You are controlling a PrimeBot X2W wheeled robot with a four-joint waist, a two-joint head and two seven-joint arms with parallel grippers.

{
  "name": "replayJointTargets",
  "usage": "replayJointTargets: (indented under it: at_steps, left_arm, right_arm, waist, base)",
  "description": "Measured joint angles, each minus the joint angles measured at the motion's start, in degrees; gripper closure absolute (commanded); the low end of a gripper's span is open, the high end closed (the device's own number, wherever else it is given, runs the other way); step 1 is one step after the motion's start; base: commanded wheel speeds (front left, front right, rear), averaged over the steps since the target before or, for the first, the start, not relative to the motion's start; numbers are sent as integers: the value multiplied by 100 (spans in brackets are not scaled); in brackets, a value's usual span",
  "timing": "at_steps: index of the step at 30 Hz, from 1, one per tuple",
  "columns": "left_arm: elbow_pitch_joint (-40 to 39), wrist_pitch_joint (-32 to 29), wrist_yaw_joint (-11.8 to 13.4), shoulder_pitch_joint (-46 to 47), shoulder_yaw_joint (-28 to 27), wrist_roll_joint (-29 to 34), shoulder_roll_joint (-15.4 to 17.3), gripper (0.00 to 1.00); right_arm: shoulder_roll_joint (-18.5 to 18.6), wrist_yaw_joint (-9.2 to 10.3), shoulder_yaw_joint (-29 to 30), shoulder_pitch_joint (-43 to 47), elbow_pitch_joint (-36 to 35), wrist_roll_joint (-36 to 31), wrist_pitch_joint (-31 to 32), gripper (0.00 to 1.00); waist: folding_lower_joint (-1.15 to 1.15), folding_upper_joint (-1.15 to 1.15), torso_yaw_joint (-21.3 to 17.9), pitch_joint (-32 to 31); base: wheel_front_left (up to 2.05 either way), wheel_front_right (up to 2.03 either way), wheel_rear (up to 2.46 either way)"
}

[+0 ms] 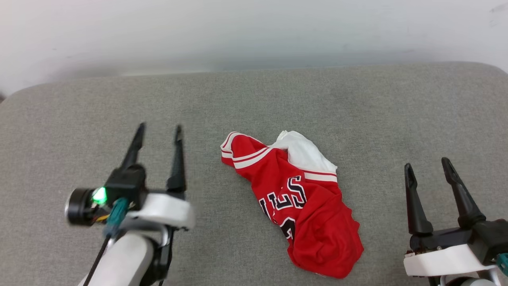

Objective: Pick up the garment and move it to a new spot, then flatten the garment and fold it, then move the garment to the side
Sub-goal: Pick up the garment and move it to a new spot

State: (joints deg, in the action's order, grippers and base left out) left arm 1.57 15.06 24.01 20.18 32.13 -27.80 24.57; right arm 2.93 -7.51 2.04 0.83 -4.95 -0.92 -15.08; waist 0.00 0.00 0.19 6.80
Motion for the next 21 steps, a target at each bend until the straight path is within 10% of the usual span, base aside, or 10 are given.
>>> replayJointTargets:
  at_steps: [7, 21]
  left_arm:
    - [-467, 1, 16, -1318, -934, 833, -401, 0]
    - [-583, 1, -827, -2551, -1994, 1699, -1189, 0]
  right_arm:
    - [1, 1, -74, 93, 89, 282, 0, 0]
    - [1, 1, -119, 359, 196, 695, 0, 0]
  waist:
    - [0, 0, 15, -153]
    - [0, 0, -17, -458]
  base:
    - [0, 0, 0]
    - [0, 0, 0]
